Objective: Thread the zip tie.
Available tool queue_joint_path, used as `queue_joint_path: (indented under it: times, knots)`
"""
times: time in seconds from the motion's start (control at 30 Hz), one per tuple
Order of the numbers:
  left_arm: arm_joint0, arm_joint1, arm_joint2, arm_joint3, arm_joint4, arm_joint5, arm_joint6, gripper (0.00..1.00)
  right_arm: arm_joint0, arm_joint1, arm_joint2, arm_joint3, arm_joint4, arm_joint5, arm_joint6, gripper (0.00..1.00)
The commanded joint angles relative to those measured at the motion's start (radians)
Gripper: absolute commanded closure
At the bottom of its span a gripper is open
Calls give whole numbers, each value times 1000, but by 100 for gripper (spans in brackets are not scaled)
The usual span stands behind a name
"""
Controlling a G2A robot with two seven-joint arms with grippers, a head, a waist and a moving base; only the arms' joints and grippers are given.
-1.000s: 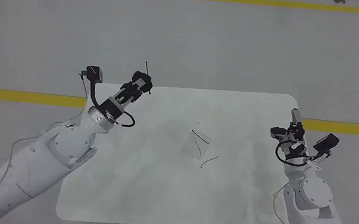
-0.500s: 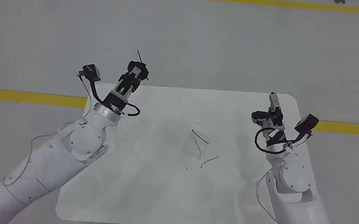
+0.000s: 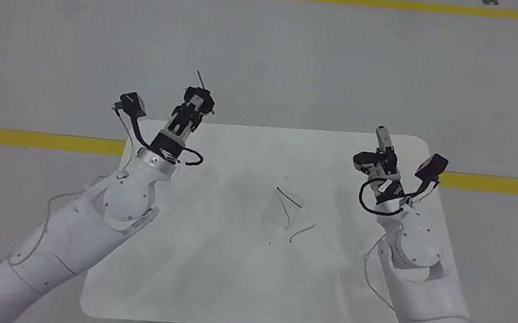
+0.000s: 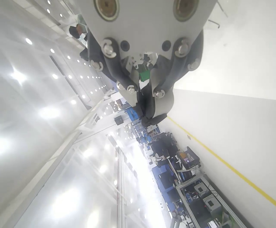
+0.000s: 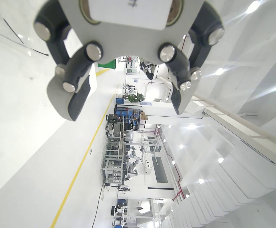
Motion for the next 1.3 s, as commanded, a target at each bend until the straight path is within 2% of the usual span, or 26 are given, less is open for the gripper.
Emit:
queue_joint_path:
  times: [0.0, 0.43, 0.5, 0.6, 0.7, 0.83, 1.0, 1.27]
  knots:
    - [0, 0, 0, 0, 0, 0, 0, 100, 0, 0, 0, 0, 0, 0, 0, 0]
    - [0, 0, 0, 0, 0, 0, 0, 100, 0, 0, 0, 0, 0, 0, 0, 0]
    - [0, 0, 0, 0, 0, 0, 0, 100, 1, 0, -12, -9, -14, 0, 29, 0]
    - [0, 0, 0, 0, 0, 0, 0, 100, 17, -1, -43, -9, -12, 16, 128, 0]
    - [0, 0, 0, 0, 0, 0, 0, 100, 48, -2, -84, 8, -20, 32, 242, 0]
    - [0, 0, 0, 0, 0, 0, 0, 100, 94, -10, -133, 29, 25, 40, 337, 0]
    - [0, 0, 0, 0, 0, 0, 0, 100, 140, -22, -202, 52, 44, 45, 383, 0]
    - [6, -2, 0, -1, -9, 4, -5, 100, 140, -22, -202, 52, 44, 45, 383, 0]
